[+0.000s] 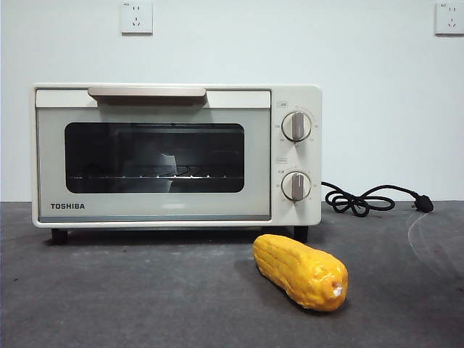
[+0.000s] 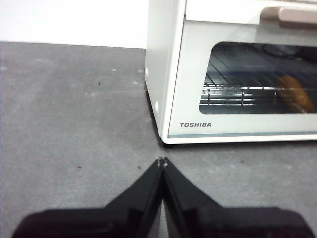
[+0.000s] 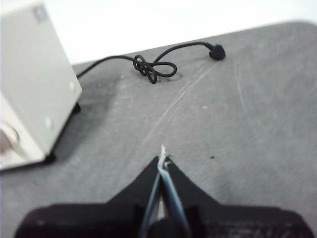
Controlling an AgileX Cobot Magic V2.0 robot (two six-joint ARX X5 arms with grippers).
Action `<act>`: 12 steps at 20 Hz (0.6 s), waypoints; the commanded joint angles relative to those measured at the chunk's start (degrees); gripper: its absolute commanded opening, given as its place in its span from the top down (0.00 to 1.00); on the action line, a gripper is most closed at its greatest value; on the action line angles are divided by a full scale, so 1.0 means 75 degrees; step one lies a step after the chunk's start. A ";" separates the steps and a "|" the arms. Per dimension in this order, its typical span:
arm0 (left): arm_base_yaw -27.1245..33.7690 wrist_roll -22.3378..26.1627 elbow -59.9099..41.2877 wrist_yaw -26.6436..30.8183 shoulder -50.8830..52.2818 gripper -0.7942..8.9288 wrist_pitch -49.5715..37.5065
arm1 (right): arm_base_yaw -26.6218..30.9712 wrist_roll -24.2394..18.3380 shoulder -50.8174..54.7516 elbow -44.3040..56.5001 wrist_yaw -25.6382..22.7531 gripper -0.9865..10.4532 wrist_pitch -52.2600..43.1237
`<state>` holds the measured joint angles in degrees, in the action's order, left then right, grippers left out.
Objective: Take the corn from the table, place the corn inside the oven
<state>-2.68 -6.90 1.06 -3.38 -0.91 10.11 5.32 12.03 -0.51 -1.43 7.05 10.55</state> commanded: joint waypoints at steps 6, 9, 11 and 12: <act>-0.0006 -0.1428 -0.0044 -0.0379 -0.0003 0.92 -0.0146 | -0.0003 0.1466 0.0003 0.0070 0.0017 0.91 -0.0050; -0.0006 -0.1431 -0.0038 -0.1119 -0.0003 0.92 -0.0157 | -0.0003 0.1644 0.0003 0.0070 0.0294 0.91 -0.0067; -0.0006 -0.1437 0.0003 -0.1603 -0.0003 0.92 -0.0140 | -0.0003 0.1772 0.0003 0.0067 0.0667 0.91 -0.0087; -0.0006 -0.1469 0.0044 -0.1795 -0.0003 0.92 -0.0108 | -0.0003 0.1999 0.0000 0.0067 0.0816 0.91 -0.0090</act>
<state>-2.68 -17.21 1.10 -15.51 -0.91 9.41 5.32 24.49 -0.51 -1.43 12.45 10.15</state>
